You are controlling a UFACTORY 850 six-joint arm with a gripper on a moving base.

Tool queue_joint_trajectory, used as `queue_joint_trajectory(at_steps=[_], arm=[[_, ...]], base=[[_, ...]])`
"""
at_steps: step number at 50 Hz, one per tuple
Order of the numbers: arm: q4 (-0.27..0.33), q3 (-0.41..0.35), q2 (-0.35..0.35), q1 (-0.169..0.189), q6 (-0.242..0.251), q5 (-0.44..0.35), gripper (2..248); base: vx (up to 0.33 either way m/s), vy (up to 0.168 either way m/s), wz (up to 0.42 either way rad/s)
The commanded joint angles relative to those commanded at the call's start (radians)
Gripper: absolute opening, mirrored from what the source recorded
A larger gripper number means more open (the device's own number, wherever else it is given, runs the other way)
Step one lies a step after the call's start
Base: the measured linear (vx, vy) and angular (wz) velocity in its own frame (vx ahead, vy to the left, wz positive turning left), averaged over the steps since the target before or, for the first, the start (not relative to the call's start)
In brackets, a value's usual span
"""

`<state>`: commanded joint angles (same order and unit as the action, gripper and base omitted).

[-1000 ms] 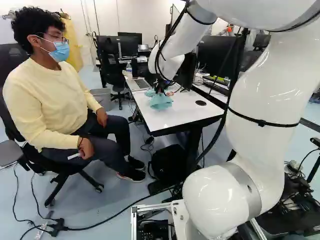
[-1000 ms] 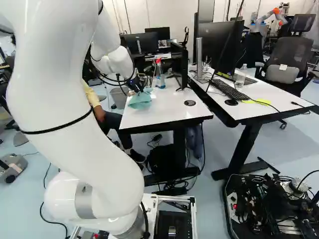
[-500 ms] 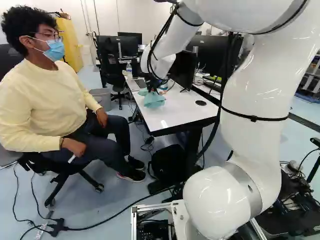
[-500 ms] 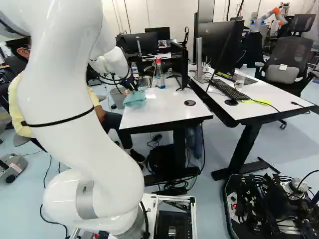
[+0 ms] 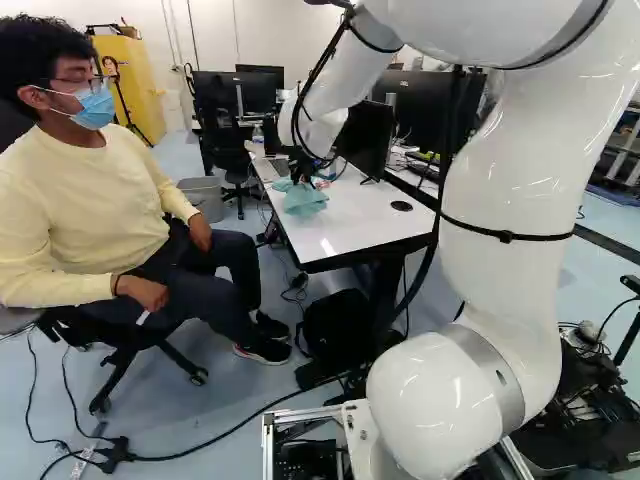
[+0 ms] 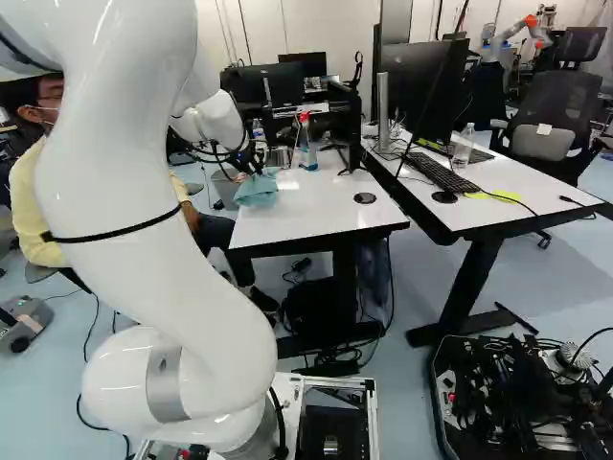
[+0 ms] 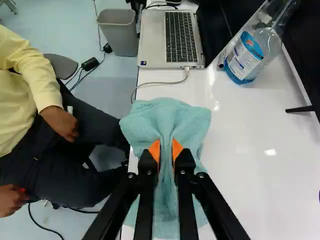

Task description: Clean the table with the green towel

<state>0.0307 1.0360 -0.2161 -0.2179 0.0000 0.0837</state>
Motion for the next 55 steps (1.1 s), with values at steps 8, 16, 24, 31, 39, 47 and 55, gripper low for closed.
queue_joint_trajectory(at_steps=[8,16,24,31,39,47,55], arm=[[0.000,0.000,0.000,0.000,0.000,0.000,111],[0.000,0.000,0.000,0.000,0.000,0.000,146],[0.000,0.000,0.000,0.000,0.000,0.000,219],[0.000,0.000,0.000,0.000,0.000,0.000,247],[0.000,0.000,0.000,0.000,0.000,0.000,247],[0.000,-0.003,0.002,0.001,0.000,-0.003,247],[0.000,-0.014,0.007,0.003,0.000,-0.014,247]], base=[[0.000,0.000,0.000],[0.000,0.000,0.000],[0.000,0.000,0.000],[0.000,0.000,0.000],[0.000,0.000,0.000],[0.000,0.000,0.000],[0.000,0.000,0.000]])
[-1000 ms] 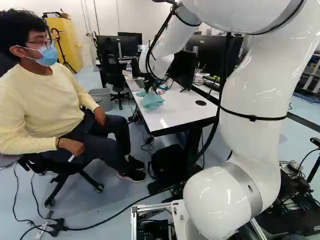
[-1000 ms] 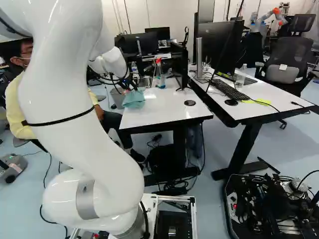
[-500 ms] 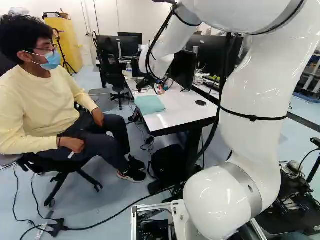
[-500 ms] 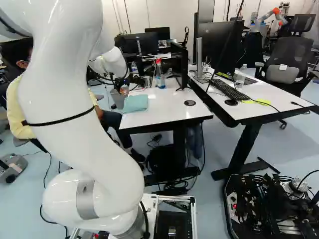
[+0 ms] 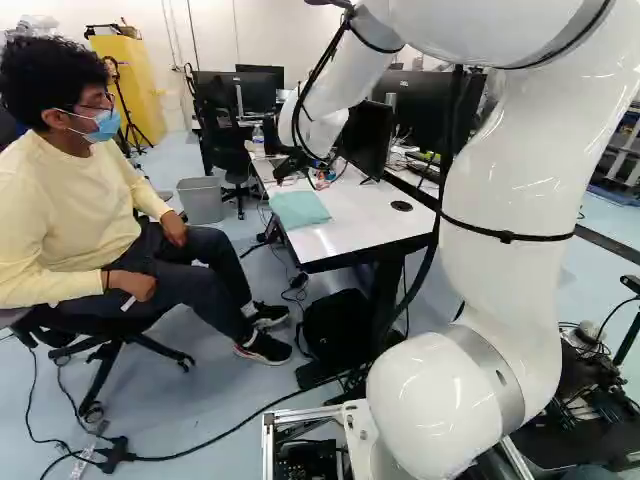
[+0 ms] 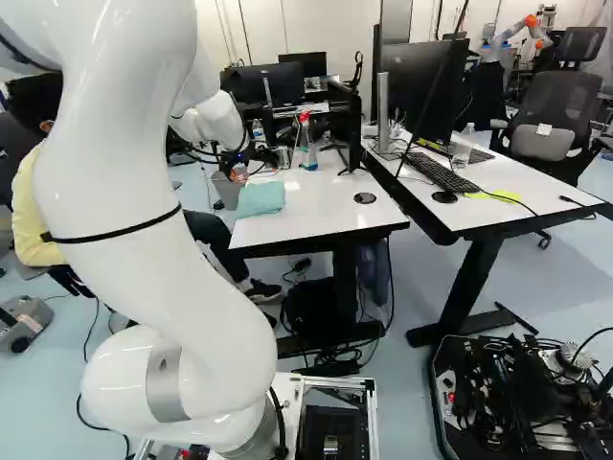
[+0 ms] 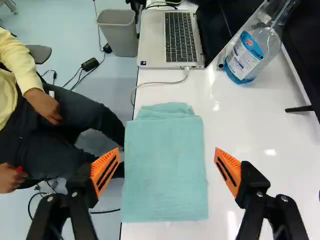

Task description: Clean the table with the green towel

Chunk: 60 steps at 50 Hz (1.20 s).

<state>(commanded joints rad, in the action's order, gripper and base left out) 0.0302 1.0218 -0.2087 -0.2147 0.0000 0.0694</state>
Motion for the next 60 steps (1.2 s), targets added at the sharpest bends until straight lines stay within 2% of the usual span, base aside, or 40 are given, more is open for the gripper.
queue_joint_trajectory(at_steps=[30,60], arm=[[-0.003,-0.102,0.053,0.023,0.000,-0.103,247],[-0.010,-0.306,0.160,0.070,0.000,-0.309,247]], base=[[0.000,0.000,0.000],[0.000,0.000,0.000]])
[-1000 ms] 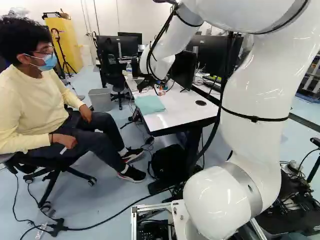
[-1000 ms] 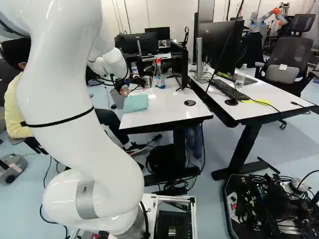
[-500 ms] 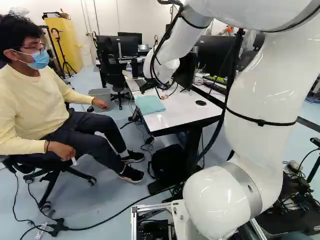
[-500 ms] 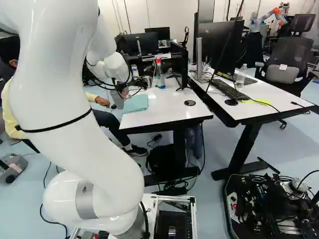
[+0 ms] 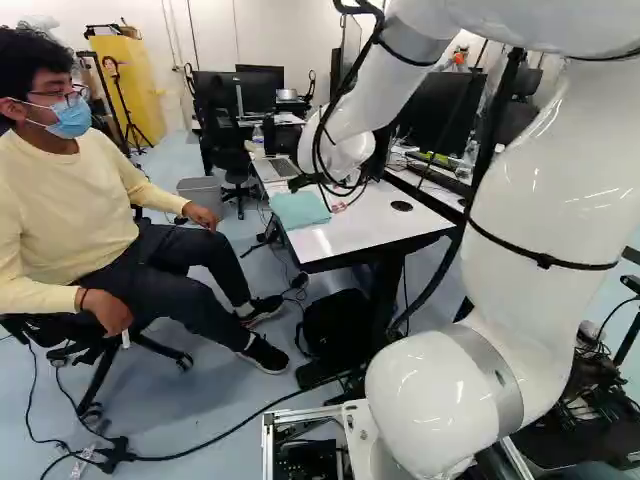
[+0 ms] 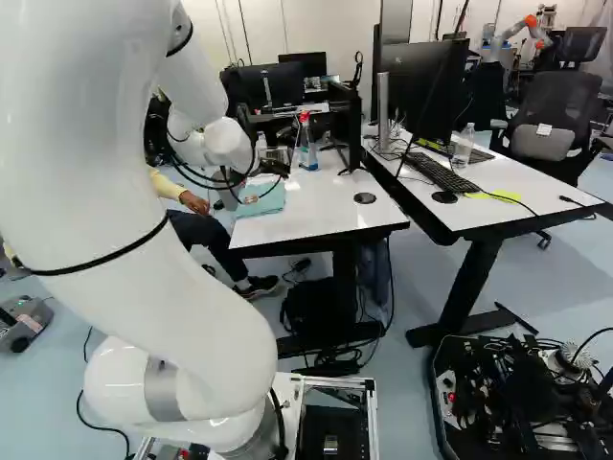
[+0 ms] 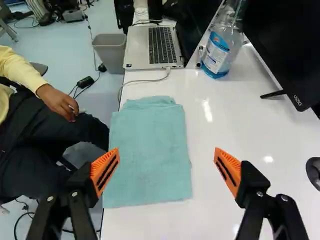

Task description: Clean the table with the green towel

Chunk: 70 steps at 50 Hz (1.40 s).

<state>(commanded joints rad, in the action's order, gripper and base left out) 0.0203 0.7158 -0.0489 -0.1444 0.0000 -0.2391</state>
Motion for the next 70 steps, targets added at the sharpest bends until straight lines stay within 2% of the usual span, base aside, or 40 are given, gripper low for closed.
queue_joint_trajectory(at_steps=[40,70], arm=[[-0.012,-0.368,0.192,0.084,0.000,-0.371,247],[-0.018,-0.545,0.285,0.125,0.000,-0.549,247]], base=[[0.000,0.000,0.000],[0.000,0.000,0.000]])
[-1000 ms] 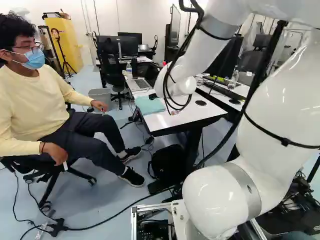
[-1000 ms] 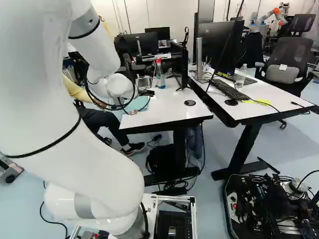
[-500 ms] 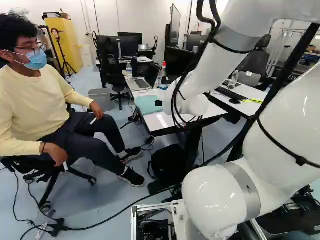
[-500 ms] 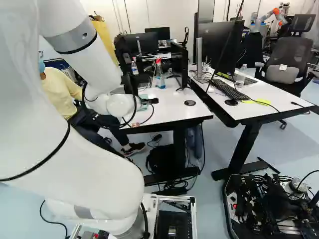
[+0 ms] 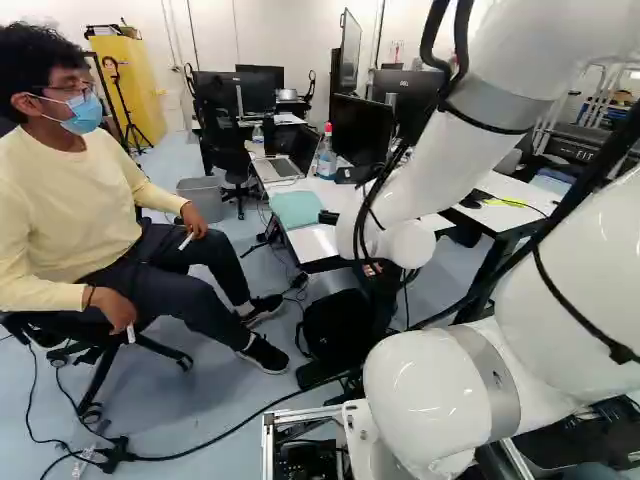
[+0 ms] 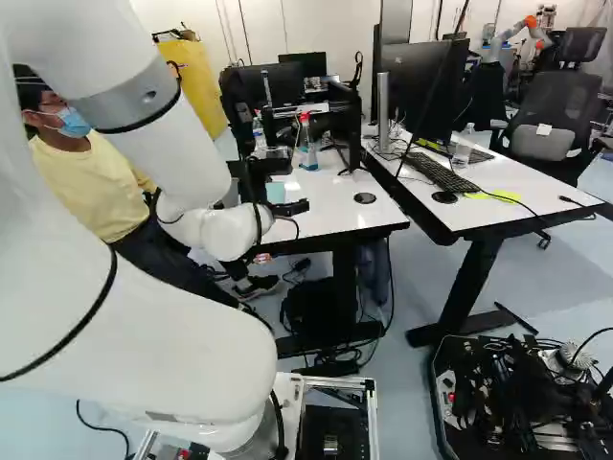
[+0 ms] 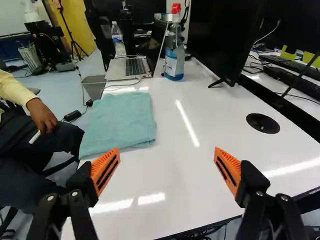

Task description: Clean the table with the green towel

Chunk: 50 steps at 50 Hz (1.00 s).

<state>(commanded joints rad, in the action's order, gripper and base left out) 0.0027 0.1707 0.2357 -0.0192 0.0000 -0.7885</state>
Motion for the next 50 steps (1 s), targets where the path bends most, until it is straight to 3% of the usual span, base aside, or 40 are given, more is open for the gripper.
queue_joint_trajectory(at_steps=[24,50], arm=[[-0.002,-0.072,0.037,0.016,0.000,-0.072,247],[-0.003,-0.083,0.044,0.019,0.000,-0.084,247]], base=[[0.000,0.000,0.000],[0.000,0.000,0.000]])
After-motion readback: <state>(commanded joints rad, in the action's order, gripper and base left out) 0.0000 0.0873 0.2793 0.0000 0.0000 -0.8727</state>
